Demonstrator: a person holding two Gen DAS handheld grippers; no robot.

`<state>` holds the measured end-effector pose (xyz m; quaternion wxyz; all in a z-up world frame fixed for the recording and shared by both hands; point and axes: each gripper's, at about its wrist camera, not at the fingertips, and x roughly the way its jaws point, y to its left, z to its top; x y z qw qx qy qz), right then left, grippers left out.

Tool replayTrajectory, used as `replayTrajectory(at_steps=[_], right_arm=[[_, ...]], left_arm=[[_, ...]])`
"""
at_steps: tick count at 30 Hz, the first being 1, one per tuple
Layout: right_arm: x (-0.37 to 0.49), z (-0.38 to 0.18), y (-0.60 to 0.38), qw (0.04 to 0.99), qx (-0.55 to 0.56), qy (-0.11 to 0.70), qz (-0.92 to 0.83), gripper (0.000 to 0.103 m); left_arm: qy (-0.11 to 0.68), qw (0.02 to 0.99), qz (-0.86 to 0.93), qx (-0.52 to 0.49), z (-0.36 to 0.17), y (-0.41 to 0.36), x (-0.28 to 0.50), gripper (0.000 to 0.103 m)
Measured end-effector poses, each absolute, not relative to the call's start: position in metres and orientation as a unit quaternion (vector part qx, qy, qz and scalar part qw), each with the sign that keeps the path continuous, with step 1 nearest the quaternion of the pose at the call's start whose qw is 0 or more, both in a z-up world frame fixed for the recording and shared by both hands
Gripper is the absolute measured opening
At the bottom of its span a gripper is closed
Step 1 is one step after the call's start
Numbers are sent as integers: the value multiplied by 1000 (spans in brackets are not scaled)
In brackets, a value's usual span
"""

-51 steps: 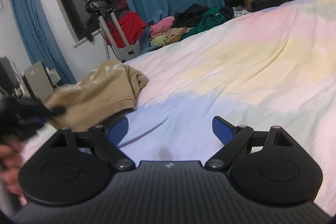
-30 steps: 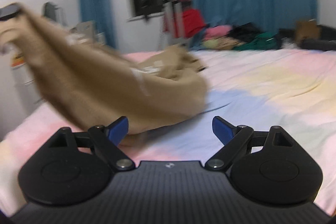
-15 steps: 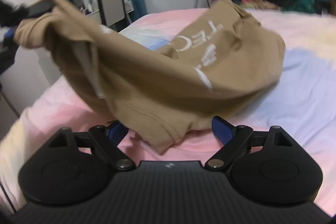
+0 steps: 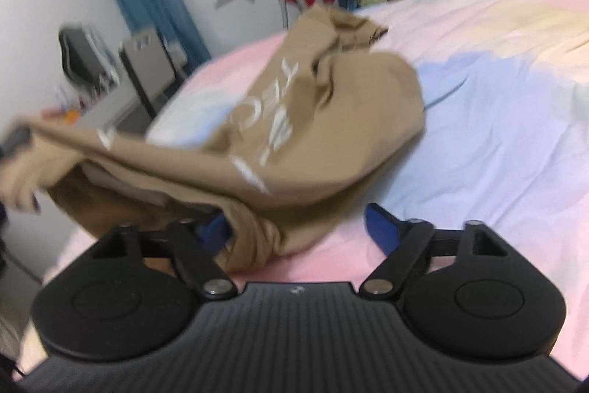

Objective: Fold clothes
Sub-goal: 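Grasp another edge of the T-shirt with the right gripper while the left gripper holds it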

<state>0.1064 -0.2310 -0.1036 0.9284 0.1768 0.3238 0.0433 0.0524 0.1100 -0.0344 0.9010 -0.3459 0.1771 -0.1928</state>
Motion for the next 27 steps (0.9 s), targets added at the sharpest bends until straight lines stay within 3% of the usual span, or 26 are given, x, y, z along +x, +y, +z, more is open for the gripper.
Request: replayTrajectory(at_steps=[3, 5, 6, 7, 9, 16, 19, 21, 27], right_arm=[[109, -110, -217, 929, 127, 344, 43, 71], [106, -104, -216, 935, 120, 331, 37, 54], [103, -99, -219, 940, 121, 318, 29, 31], [98, -90, -222, 946, 122, 298, 18, 19], [84, -69, -229, 962, 120, 244, -3, 9], [36, -5, -247, 992, 94, 89, -6, 8], [39, 0, -252, 993, 77, 92, 6, 8], [45, -4, -257, 990, 90, 111, 13, 8], [59, -17, -264, 973, 142, 174, 44, 8]], left_arm=[[168, 901, -194, -350, -33, 110, 50, 11], [169, 901, -186, -354, -34, 111, 49, 11], [173, 901, -181, -355, -36, 111, 49, 11], [178, 900, -177, -356, -37, 111, 50, 11], [186, 900, -171, -356, -40, 111, 50, 11], [224, 899, -187, -326, -43, 100, 55, 17], [255, 914, -171, -264, -46, 84, 57, 23], [283, 923, -152, -214, -50, 71, 58, 37], [344, 930, -106, -69, -60, 36, 45, 60]])
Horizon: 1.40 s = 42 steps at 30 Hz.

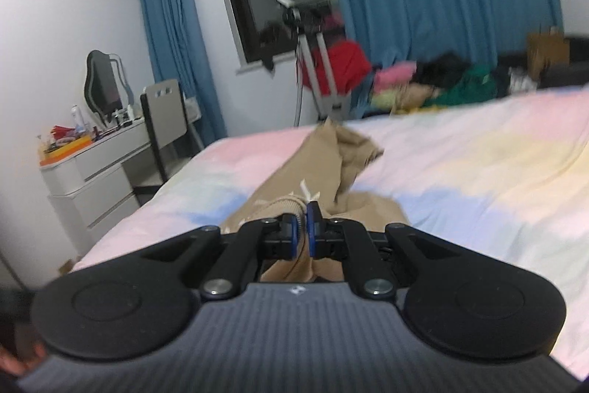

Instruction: Fold clothes

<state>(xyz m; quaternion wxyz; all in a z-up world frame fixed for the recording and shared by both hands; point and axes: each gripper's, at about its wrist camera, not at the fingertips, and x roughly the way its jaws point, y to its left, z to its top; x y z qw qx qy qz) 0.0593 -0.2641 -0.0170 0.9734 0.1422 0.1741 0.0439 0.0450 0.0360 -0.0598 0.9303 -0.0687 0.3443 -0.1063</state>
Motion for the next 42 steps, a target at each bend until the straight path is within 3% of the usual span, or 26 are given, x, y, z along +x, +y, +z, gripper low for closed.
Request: replayTrajectory(at_steps=[5, 14, 19, 23, 27, 38, 40, 42], right_arm=[[55, -17, -267, 970, 159, 178, 54, 8], [61, -22, -286, 946, 236, 205, 84, 8], [55, -20, -287, 947, 237, 200, 82, 8], [51, -19, -292, 947, 245, 194, 75, 8], [49, -20, -298, 948, 252, 184, 60, 8], [54, -30, -308, 947, 262, 185, -4, 8], [54, -31, -307, 948, 259, 186, -5, 8], [54, -30, -306, 950, 252, 185, -6, 8]], left_arm=[[323, 940, -107, 17, -51, 21, 10, 77], [248, 956, -150, 47, -44, 4, -24, 83], [196, 953, -187, 138, -63, -60, -19, 83], [137, 949, -139, 247, -87, -105, -10, 79], [122, 947, -69, 290, -105, -121, 6, 79], [113, 956, -95, 255, -72, -78, -40, 85], [114, 951, -117, 264, -68, -72, -47, 84], [125, 947, -136, 263, -67, -66, -45, 72]])
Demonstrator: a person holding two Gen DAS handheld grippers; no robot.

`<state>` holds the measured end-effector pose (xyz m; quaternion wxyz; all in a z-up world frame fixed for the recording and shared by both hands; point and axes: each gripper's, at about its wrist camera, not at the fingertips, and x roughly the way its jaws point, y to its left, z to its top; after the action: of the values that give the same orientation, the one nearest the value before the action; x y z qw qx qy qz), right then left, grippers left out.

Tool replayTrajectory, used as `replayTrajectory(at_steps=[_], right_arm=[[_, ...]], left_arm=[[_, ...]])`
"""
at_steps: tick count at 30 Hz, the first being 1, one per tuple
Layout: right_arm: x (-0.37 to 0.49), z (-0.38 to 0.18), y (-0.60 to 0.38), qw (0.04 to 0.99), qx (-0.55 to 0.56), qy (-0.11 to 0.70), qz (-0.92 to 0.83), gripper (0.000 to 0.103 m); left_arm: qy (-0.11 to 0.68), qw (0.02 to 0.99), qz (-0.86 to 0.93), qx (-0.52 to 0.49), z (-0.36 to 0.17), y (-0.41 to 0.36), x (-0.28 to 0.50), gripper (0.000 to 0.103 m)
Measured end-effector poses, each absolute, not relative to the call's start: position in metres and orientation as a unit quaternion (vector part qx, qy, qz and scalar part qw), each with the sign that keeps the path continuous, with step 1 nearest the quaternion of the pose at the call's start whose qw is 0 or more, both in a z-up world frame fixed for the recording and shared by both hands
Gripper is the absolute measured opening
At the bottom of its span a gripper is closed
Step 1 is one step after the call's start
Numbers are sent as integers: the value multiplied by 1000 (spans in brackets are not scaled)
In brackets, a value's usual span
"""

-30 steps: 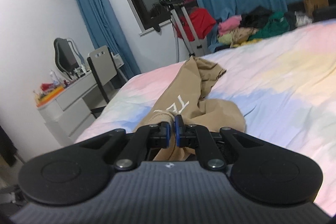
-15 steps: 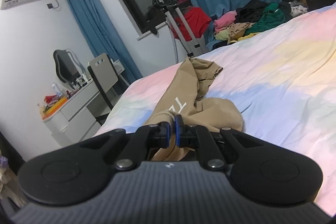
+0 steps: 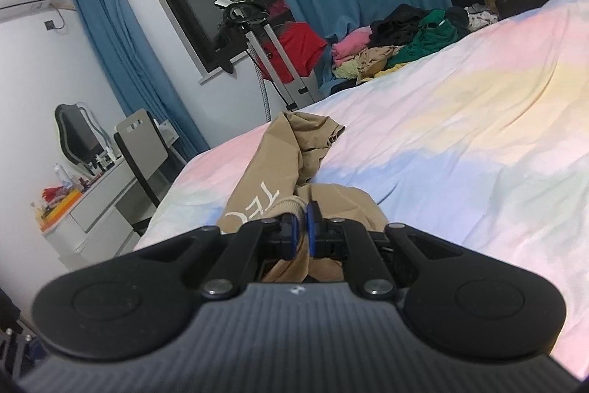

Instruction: Fold clothes

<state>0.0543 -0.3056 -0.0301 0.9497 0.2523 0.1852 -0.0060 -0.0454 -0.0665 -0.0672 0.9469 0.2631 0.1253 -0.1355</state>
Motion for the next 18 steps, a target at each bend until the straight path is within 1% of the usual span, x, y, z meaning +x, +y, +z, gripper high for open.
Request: replayTrajectory(at_steps=[3, 6, 10, 14, 15, 18], right_arm=[[55, -31, -307, 949, 252, 188, -6, 8], [56, -34, -308, 947, 254, 195, -2, 8], [56, -33, -301, 950, 243, 198, 16, 8], [51, -28, -290, 954, 226, 189, 57, 8], [50, -26, -286, 956, 221, 183, 67, 8], [45, -20, -277, 960, 205, 167, 90, 9]], left_arm=[[126, 951, -154, 238, -63, -55, -46, 61], [120, 963, -145, 191, -54, -43, -43, 54], [96, 984, -107, 101, -34, -22, -35, 54], [108, 991, -74, -36, -24, 9, -19, 55], [115, 989, -68, -54, -24, 15, -13, 55], [137, 988, -52, -55, -27, 21, -6, 54]])
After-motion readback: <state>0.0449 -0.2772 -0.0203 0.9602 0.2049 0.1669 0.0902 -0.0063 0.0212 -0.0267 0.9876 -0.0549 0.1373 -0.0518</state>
